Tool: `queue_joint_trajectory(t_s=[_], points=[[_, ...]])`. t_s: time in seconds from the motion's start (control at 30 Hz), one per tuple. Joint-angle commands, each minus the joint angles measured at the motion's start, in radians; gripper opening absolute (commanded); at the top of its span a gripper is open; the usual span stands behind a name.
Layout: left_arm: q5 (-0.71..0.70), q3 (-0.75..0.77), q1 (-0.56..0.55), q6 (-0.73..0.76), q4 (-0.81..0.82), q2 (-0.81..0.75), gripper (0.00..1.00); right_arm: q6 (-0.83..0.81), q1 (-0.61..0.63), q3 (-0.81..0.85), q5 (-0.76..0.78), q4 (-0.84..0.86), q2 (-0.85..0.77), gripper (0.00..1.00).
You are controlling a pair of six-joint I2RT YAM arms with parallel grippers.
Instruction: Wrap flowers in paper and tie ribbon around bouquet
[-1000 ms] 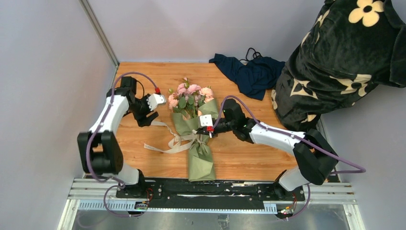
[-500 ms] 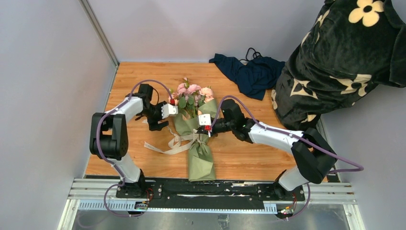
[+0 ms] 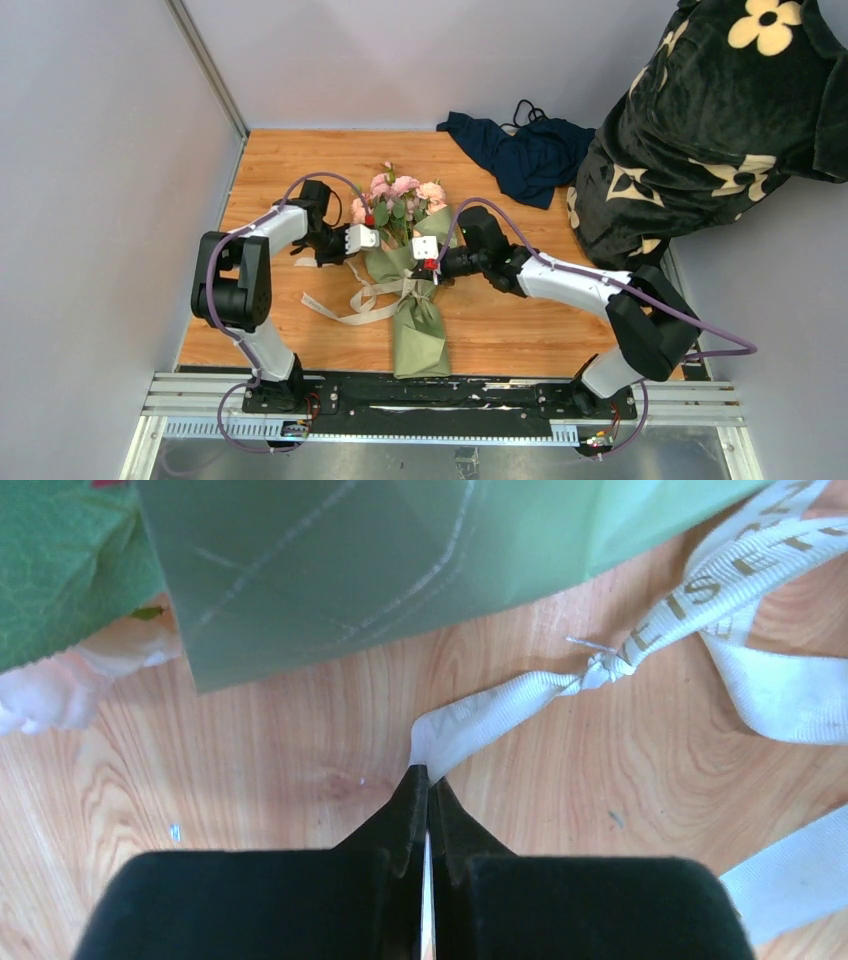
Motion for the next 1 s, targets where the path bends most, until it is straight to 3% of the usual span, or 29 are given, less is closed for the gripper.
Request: queue_joint_trajectory(t_s=[0.0, 0.17, 0.27, 0.33, 0.4, 0.5, 0.6, 0.73, 0.97], points=[[-0.012, -0.005, -0.001, -0.063, -0.089, -0.116, 0.0, 0.076, -0.005, 0.038, 0.001, 0.012, 0.021, 0.0], [0.009, 0.014, -0.024, -0.03, -0.429, -0.44, 0.0, 0.21, -0.004, 0.047, 0.019, 0.073, 0.022, 0.0], [-0.013, 0.078, -0.105, -0.115, -0.635, -0.568, 0.0, 0.276, -0.004, 0.054, 0.023, 0.106, 0.026, 0.0], [-0.045, 0.113, -0.27, -0.207, -0.673, -0.667, 0.0, 0.31, -0.004, 0.052, 0.029, 0.129, 0.03, 0.0], [-0.051, 0.17, -0.515, -0.312, -0.666, -0.728, 0.0, 0.344, -0.005, 0.048, 0.041, 0.15, 0.035, 0.0], [-0.079, 0.32, -0.836, -0.538, -0.591, -0.656, 0.0, 0.382, -0.004, 0.049, 0.039, 0.158, 0.038, 0.0], [-0.165, 0.582, -1.025, -0.605, -0.574, -0.463, 0.0, 0.39, -0.005, 0.041, 0.036, 0.166, 0.031, 0.0], [-0.219, 0.888, -1.122, -0.6, -0.578, -0.203, 0.0, 0.388, -0.012, 0.038, 0.026, 0.169, 0.024, 0.0], [-0.192, 0.986, -1.185, -0.487, -0.564, -0.054, 0.0, 0.364, -0.021, 0.058, -0.019, 0.143, 0.039, 0.0]])
